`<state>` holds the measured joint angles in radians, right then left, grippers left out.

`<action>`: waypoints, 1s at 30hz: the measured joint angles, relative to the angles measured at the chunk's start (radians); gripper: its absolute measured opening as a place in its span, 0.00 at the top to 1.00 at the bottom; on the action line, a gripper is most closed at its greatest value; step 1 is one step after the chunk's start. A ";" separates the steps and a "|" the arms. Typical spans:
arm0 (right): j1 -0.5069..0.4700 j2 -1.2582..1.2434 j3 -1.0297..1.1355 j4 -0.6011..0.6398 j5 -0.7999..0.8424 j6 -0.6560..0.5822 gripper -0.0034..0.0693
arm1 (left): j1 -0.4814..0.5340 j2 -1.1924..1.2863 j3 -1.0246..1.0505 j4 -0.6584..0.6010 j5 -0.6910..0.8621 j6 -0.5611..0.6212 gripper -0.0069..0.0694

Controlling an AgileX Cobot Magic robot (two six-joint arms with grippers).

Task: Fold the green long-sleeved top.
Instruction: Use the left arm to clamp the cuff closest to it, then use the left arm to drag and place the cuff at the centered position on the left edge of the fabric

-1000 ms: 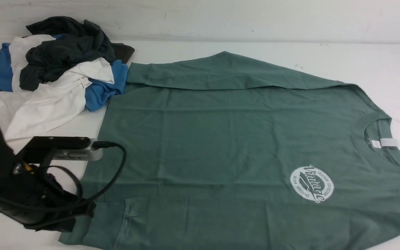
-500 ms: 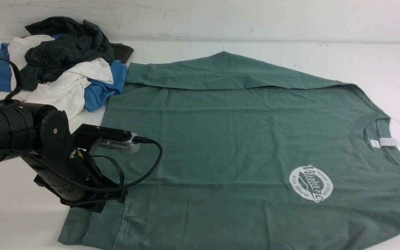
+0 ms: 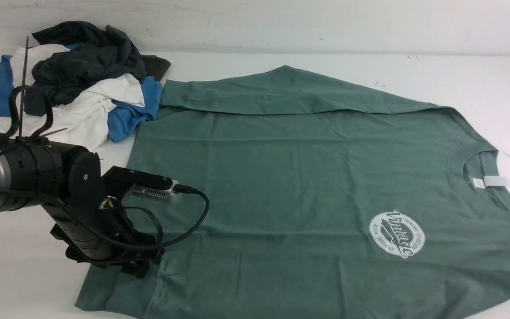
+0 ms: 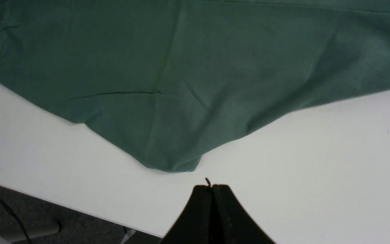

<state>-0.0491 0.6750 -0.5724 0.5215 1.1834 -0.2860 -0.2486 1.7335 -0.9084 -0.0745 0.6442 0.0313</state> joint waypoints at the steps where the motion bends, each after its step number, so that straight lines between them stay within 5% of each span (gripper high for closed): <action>1: 0.000 -0.001 0.000 0.003 0.000 0.000 0.97 | 0.000 0.002 -0.001 -0.009 0.000 0.002 0.32; 10: 0.000 -0.001 0.000 0.008 0.000 0.000 0.97 | -0.003 -0.022 -0.002 -0.035 0.094 0.020 0.84; 22: 0.000 -0.001 0.000 0.012 0.000 0.000 0.97 | -0.003 -0.242 -0.023 -0.037 0.203 0.035 0.85; 30: 0.000 0.000 0.000 0.013 -0.027 0.000 0.97 | -0.003 -0.227 -0.372 -0.109 0.257 0.042 0.85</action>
<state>-0.0491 0.6752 -0.5724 0.5341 1.1565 -0.2860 -0.2519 1.5061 -1.2803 -0.1837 0.9008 0.0737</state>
